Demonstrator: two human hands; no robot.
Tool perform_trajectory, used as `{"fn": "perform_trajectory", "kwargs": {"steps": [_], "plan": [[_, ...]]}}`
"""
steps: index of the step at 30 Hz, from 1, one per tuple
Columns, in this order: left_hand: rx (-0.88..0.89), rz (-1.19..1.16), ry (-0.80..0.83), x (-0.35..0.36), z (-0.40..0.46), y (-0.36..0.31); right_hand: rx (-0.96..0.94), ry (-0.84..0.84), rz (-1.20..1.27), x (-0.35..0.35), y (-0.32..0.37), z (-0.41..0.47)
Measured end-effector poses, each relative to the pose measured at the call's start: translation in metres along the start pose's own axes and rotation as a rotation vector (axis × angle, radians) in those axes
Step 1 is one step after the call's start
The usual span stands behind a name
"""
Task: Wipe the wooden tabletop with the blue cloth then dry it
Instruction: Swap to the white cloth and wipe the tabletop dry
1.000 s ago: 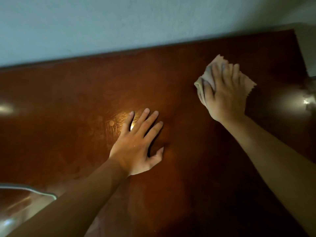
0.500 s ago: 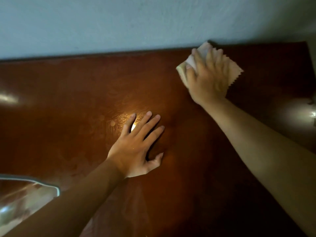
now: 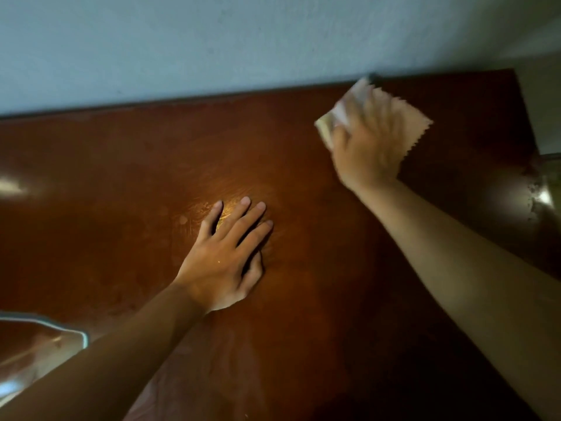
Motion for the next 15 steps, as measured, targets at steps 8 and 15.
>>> {"fn": "perform_trajectory", "kwargs": {"steps": [8, 15], "plan": [[-0.069, 0.032, 0.127, -0.017, 0.032, -0.001, -0.179, 0.041, -0.106, -0.008, -0.029, 0.006], [-0.265, -0.021, 0.17, 0.007, 0.107, -0.036, -0.11, 0.019, -0.02, -0.008, -0.036, 0.005]]}}
Point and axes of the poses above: each hand's wrist, its own z-axis towards the middle knuckle, its own x-axis out of the palm, y = z × x, the point moved 4 cm from there along z, towards the middle knuckle, and after that the axes turned 6 degrees about x, right-handed, at the moved point
